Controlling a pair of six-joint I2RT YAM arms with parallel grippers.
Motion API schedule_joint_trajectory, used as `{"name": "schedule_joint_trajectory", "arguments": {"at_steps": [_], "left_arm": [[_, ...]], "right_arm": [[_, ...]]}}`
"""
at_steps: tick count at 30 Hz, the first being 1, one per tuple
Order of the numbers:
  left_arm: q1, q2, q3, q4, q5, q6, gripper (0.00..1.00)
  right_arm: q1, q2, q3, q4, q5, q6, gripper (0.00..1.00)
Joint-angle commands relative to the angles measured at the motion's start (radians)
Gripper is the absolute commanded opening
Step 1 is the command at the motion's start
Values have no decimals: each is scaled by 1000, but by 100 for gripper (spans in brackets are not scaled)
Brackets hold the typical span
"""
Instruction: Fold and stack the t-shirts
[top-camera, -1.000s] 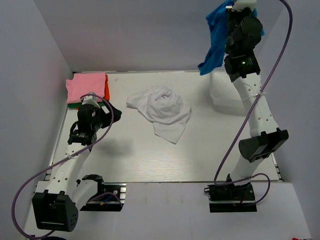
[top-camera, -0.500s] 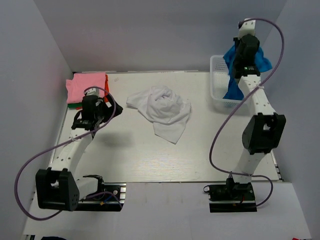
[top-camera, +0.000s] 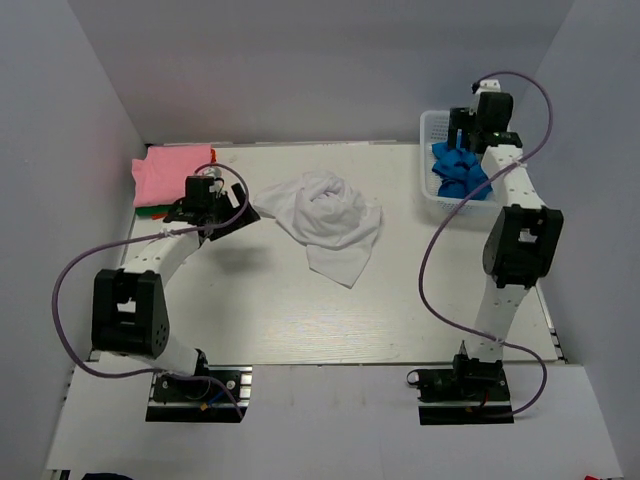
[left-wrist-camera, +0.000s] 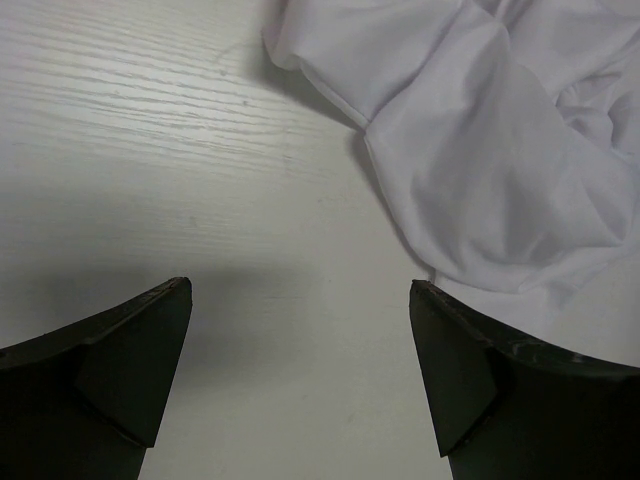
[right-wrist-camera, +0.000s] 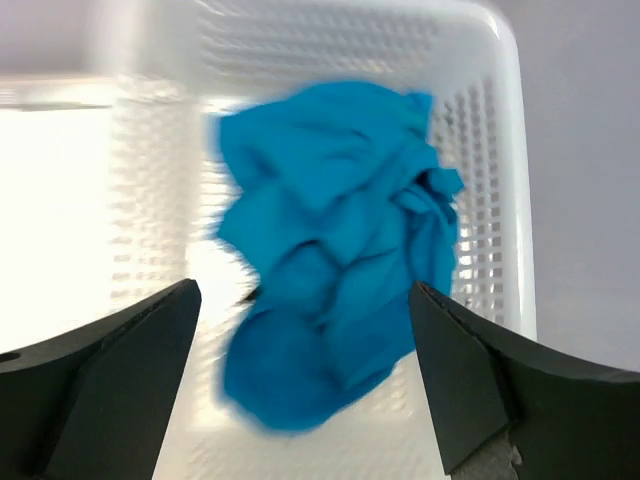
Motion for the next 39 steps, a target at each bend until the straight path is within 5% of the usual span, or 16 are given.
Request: {"name": "schedule_joint_trajectory", "arguments": {"at_steps": [1, 4, 8, 19, 26, 30, 33, 37, 38, 39], "left_arm": [[-39, 46, 21, 61, 127, 21, 100], [-57, 129, 22, 121, 144, 21, 100], [-70, 293, 221, 15, -8, 45, 100], [-70, 542, 450, 2, -41, 27, 84], [-70, 626, 480, 39, 13, 27, 46], [-70, 626, 460, 39, 4, 27, 5], [-70, 596, 438, 59, 4, 27, 0], [-70, 548, 408, 81, 25, 27, 0], [-70, 537, 399, 81, 35, 27, 0], [-70, 517, 398, 81, 35, 27, 0]], "right_arm": [[44, -304, -73, 28, -192, 70, 90], [101, -400, -199, 8, -290, 113, 90], [198, -556, -402, 6, -344, 215, 90], [446, -612, -778, -9, -310, 362, 90], [503, -553, -922, 127, -286, 419, 90], [513, -465, -878, 173, -224, 425, 90], [509, -405, -859, 236, -180, 426, 88], [509, -299, -798, 245, -158, 442, 74], [509, -293, -782, 247, -176, 442, 48], [509, -293, -776, 270, -183, 445, 32]]}}
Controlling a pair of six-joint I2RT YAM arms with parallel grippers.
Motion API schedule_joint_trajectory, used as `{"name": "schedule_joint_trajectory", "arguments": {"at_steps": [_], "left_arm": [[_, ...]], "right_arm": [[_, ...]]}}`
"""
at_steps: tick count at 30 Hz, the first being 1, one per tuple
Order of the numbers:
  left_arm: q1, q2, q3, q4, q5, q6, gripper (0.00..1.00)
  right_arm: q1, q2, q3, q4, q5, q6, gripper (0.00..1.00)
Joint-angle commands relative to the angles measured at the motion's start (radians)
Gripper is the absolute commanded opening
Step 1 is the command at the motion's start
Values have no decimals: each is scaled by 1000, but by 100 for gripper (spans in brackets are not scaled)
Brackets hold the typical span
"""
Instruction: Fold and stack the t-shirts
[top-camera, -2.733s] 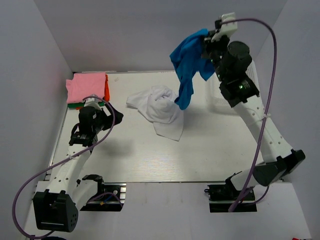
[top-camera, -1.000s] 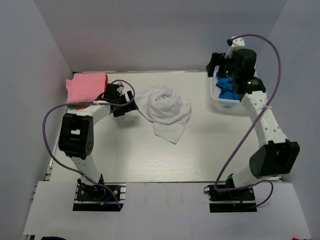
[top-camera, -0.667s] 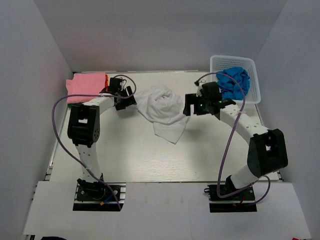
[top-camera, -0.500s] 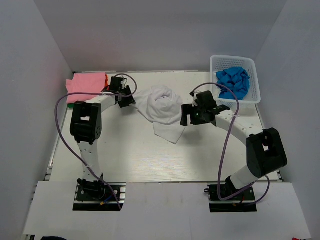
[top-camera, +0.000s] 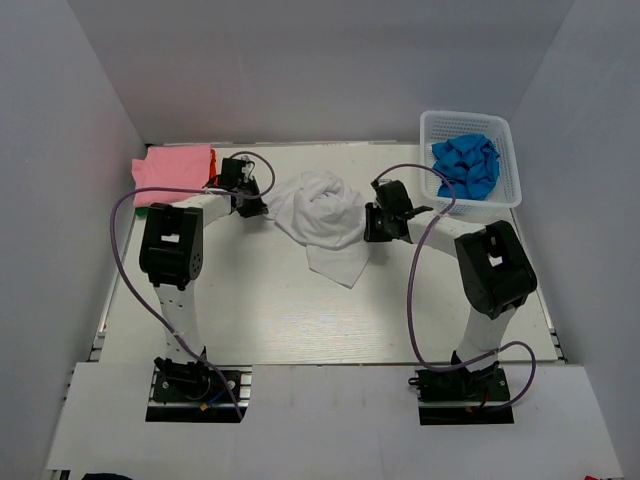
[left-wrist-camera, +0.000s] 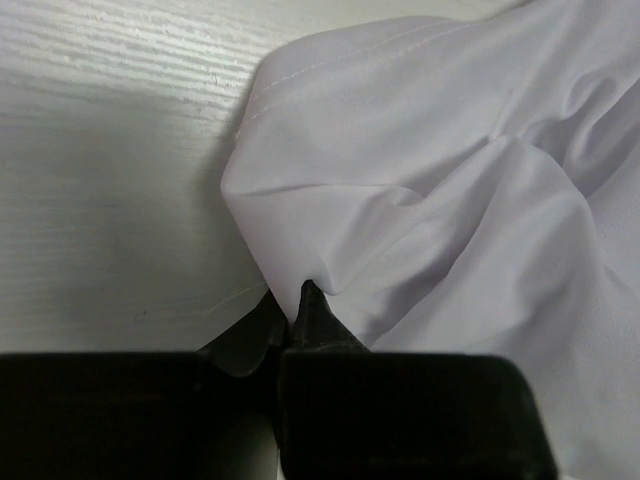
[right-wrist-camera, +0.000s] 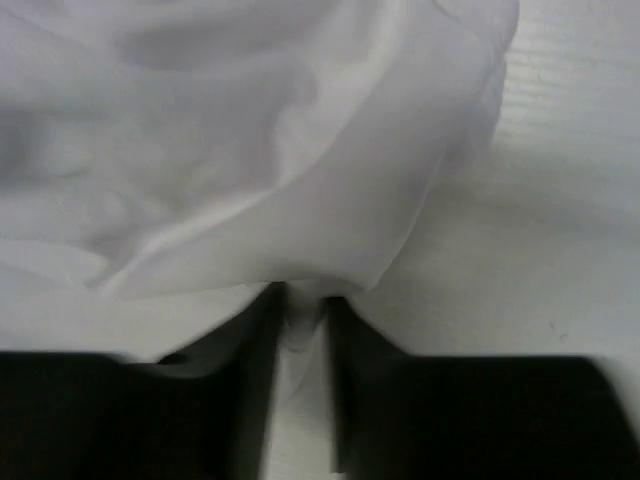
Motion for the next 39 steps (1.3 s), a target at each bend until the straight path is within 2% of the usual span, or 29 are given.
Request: {"name": "schedule_joint_trajectory", "arguments": {"at_steps": [1, 2, 6, 7, 10, 16, 18, 20, 23, 30, 35, 39], "left_arm": [[0, -105, -22, -3, 25, 6, 0], [0, -120, -22, -3, 34, 6, 0], [0, -263, -64, -3, 43, 6, 0], [0, -353, -95, 11, 43, 6, 0], [0, -506, -153, 20, 20, -5, 0], [0, -897, -164, -76, -168, -5, 0], [11, -974, -149, -107, -240, -5, 0], [11, -1066, -105, -167, -348, -5, 0], [11, -1129, -39, -236, -438, -5, 0], [11, -1243, 92, -305, -438, 13, 0], [11, -1359, 124, -316, -405, 13, 0], [11, -1413, 182, -349, -312, 29, 0]], "right_arm": [[3, 8, 57, 81, -2, 22, 16], [2, -23, 58, 84, -5, 22, 0], [2, -150, 64, 46, 83, 2, 0], [-1, -173, 64, 33, 126, -3, 0], [-1, -358, 61, 6, 214, -27, 0], [-4, -630, 129, -48, 398, -49, 0], [-6, -711, 159, -53, 499, -49, 0], [-3, -744, 204, -57, 514, -85, 0], [-4, -805, 264, -79, 487, -129, 0], [-3, -899, 429, -152, 340, -196, 0], [-1, -968, 504, -211, 237, -205, 0], [-1, -1003, 563, -247, 162, -216, 0]]}}
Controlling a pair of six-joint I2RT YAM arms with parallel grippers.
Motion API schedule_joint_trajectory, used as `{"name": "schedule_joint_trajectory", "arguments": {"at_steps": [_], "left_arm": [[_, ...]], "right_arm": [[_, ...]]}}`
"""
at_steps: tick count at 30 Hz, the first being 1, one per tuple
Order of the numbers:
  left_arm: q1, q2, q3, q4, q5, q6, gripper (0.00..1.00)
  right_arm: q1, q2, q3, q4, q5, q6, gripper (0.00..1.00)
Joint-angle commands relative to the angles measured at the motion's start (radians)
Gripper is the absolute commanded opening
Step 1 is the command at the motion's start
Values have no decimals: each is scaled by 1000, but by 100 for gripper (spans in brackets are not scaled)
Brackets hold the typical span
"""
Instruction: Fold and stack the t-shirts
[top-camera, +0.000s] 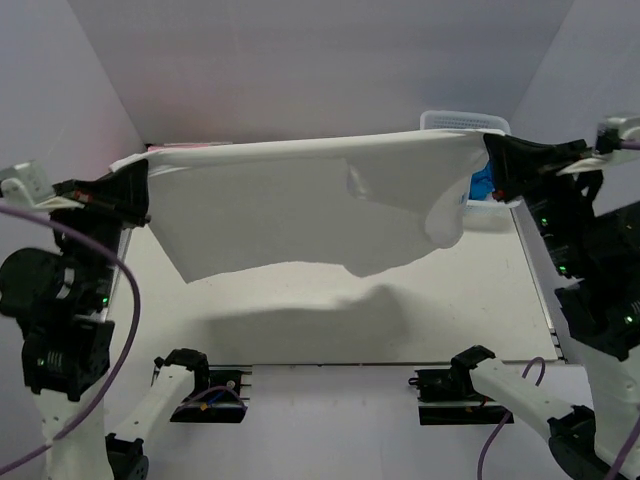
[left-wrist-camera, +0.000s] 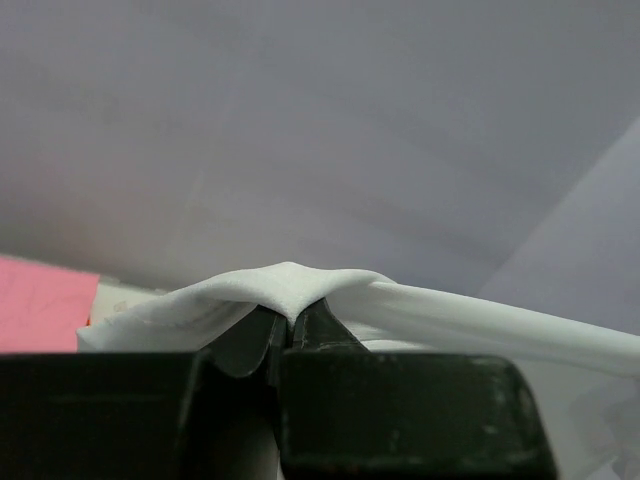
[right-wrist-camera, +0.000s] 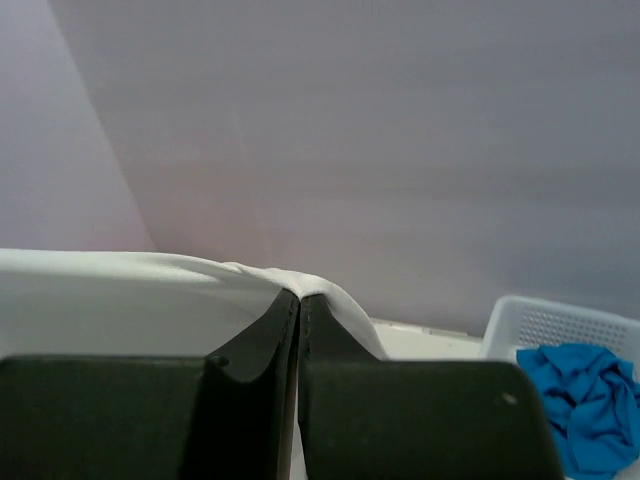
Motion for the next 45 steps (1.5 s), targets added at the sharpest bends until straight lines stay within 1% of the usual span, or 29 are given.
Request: {"name": "schedule_joint_trajectory", "arguments": {"at_steps": [1, 4, 5, 7, 11, 13, 14, 16, 17, 18, 19, 20, 21, 22, 23, 24, 25, 26, 27, 28, 29, 31, 32, 33, 34, 36, 37, 40, 45], "left_arm": [[12, -54, 60, -28, 1, 40, 0], [21, -84, 65, -28, 67, 40, 0], [21, -85, 55, -28, 67, 31, 0], [21, -85, 55, -28, 67, 31, 0], [21, -26, 2, -28, 67, 9, 0], [21, 24, -32, -19, 58, -4, 0], [21, 41, -84, -7, 46, -5, 0], [21, 96, -153, 10, 21, -37, 0], [21, 122, -232, 24, -20, -49, 0], [21, 154, -271, 24, -45, -66, 0], [21, 196, -305, 24, -74, -81, 0], [21, 295, -361, 14, -130, -96, 0], [21, 354, -386, 13, -152, -109, 8], [21, 413, -418, 13, -172, -127, 24], [30, 475, -431, 23, -184, -127, 58], [30, 594, -431, 36, -185, -127, 96], [39, 653, -399, 17, -195, -155, 100], [40, 703, -371, -11, -195, -167, 100], [40, 768, -348, -44, -195, -178, 100], [40, 777, -334, -45, -183, -178, 100], [40, 778, -334, -10, -171, -178, 100], [40, 721, -375, 33, -140, -167, 100], [40, 696, -394, 56, -128, -167, 100], [40, 675, -437, 93, -111, -155, 100], [40, 632, -464, 110, -70, -143, 100], [40, 594, -553, 153, 2, -143, 100], [40, 577, -587, 170, 22, -132, 100], [29, 526, -687, 188, 68, -132, 100], [29, 460, -816, 231, 92, -152, 100]], "right_arm": [[-15, -42, 87, -19, 0, -49, 0], [-15, -57, 78, -7, -1, -41, 0], [-16, -67, 67, 7, 35, -31, 0], [-16, -83, 29, 27, 46, -27, 0], [-15, -47, -46, 74, 132, -14, 0], [-13, 21, -63, 94, 172, -11, 0], [-13, 44, -89, 93, 198, -3, 0], [-18, 151, -111, 102, 245, 14, 0], [-19, 203, -149, 111, 259, 22, 0], [-25, 234, -190, 138, 267, 46, 0], [-30, 302, -215, 139, 263, 57, 0], [-39, 384, -226, 140, 258, 69, 0], [-45, 421, -239, 124, 243, 109, 0], [-57, 541, -243, 117, 182, 121, 0], [-67, 582, -244, 120, 154, 133, 0], [-70, 617, -244, 123, 123, 156, 7], [-83, 721, -238, 126, 38, 164, 27], [-87, 754, -226, 102, 24, 182, 77], [-90, 784, -157, 52, -13, 186, 83], [-91, 839, -135, 6, -33, 180, 86], [-94, 870, -112, -18, -36, 183, 86], [-90, 872, -140, -9, -61, 193, 87], [-88, 843, -194, 7, -75, 198, 87], [-91, 829, -221, 20, -120, 200, 87], [-88, 805, -302, 62, -150, 210, 87], [-85, 783, -338, 68, -202, 219, 90], [-82, 773, -388, 80, -216, 230, 90], [-81, 768, -425, 99, -285, 235, 89], [-71, 825, -450, 90, -319, 258, 89]]}}
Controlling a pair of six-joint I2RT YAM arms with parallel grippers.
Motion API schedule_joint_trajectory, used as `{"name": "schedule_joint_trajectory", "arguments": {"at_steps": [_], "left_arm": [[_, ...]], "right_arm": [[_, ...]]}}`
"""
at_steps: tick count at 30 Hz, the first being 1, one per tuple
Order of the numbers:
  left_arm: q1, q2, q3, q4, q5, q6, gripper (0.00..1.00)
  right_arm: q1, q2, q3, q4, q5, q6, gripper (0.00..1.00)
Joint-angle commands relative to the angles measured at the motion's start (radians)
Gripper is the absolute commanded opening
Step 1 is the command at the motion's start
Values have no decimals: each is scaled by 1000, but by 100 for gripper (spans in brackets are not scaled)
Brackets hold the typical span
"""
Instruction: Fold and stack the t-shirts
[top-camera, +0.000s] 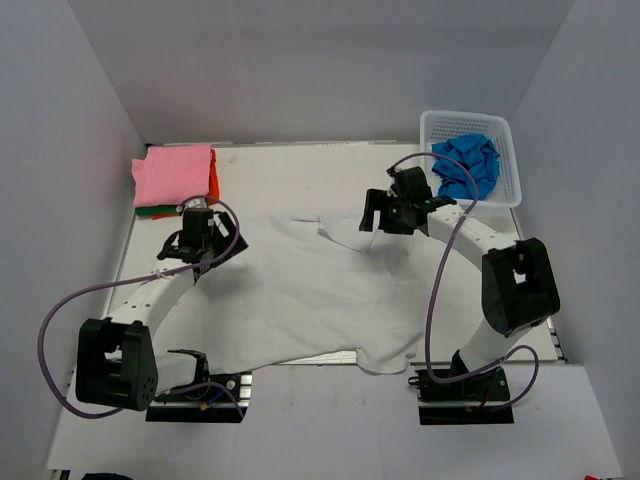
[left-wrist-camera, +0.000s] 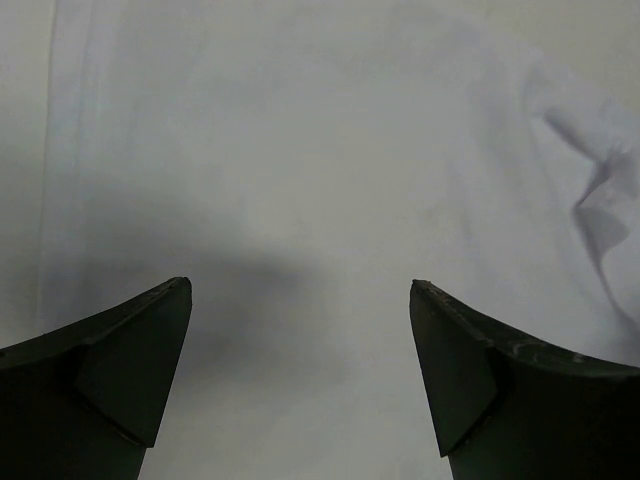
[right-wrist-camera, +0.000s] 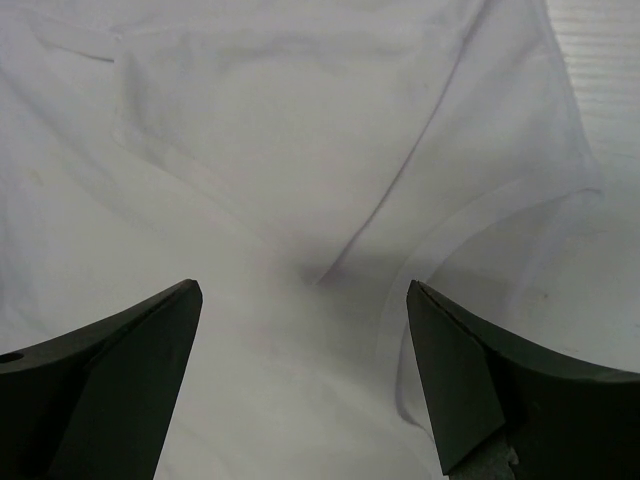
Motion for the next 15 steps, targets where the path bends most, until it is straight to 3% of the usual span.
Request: {"name": "schedule_joint_trajectory", "arguments": {"at_steps": [1, 15], "left_arm": [[-3, -59, -70, 44, 44, -5, 100], [6, -82, -138, 44, 24, -14, 100]], "right_arm": [[6, 36, -11, 18, -68, 30, 89], [12, 212, 11, 102, -140, 71, 76]]}}
